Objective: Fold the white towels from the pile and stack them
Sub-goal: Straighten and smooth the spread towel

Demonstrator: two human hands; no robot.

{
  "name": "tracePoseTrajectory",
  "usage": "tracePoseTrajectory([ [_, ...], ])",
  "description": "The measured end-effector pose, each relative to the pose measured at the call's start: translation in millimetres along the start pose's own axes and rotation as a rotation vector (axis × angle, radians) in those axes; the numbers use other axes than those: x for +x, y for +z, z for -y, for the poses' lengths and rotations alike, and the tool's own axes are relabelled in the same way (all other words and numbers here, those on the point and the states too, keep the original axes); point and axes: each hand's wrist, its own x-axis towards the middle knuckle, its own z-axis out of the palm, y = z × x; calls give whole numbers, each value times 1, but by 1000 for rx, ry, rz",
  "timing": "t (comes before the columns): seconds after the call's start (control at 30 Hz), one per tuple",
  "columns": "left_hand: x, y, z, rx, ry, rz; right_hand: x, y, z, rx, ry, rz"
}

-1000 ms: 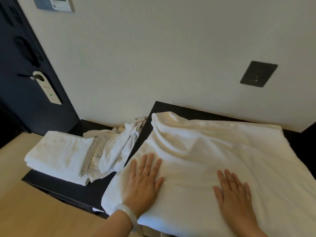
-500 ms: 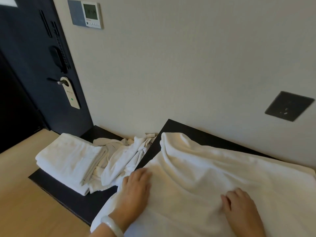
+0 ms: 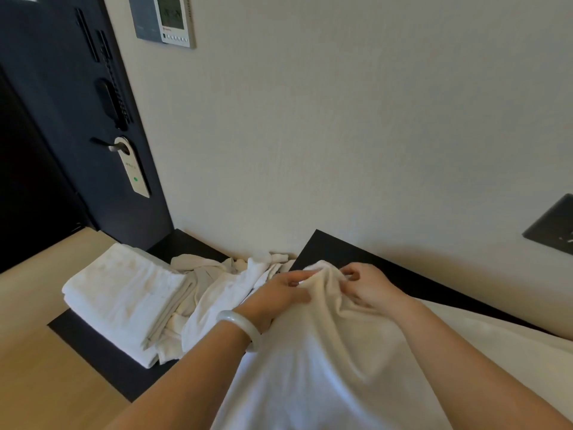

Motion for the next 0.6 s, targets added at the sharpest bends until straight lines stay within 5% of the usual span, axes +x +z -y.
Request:
tracePoseTrajectory([
  [0.1,-5,-5,1,136,146,-14,-12,-25,-10,393,-150,-217],
  [0.17,-10,-12,10,394,228,-47,-40,-52,-30,422,-340,-319],
  [0.23,-16,-19,18,777,227,22,-74,-71,-56,138,-519,-195],
  [0.33,-18,-20,20,1043,68,127,-114,-76,-94,-107,-436,247],
  [0.47,-8,17,4,1079,46,-43,-119,-67,-108,-230,-284,369],
  [0.6,-2,71,0,734,47,-102,-107,-62,-86,-107,-206,407],
])
